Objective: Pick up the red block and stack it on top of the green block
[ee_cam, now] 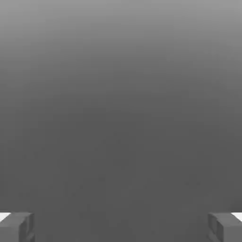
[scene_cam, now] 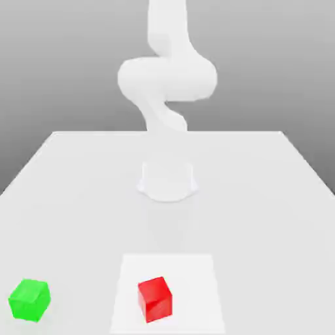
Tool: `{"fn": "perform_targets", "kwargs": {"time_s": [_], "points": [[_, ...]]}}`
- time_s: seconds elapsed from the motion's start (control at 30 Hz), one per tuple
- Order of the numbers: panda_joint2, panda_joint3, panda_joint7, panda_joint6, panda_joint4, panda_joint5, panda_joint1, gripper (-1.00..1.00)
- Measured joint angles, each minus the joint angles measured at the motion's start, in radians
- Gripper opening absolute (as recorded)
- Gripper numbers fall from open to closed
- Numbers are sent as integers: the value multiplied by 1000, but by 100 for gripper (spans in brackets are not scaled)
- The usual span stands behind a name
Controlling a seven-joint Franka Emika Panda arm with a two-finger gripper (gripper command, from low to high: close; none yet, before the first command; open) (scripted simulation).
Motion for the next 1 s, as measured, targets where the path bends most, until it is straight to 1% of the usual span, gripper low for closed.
{"fn": "perform_targets", "kwargs": {"time_s": [0.4,0.6,0.77,0.93,0.97,1.0], "points": [[443,-97,-245,192,-125,62,81,0],[659,-108,-356,287,-186,79,85,0],[836,-112,-416,371,-235,51,76,0],[1016,-75,-462,511,-219,94,47,0],[1043,-66,-468,534,-216,103,40,-100],[1043,-66,-468,534,-216,103,40,-100]]}}
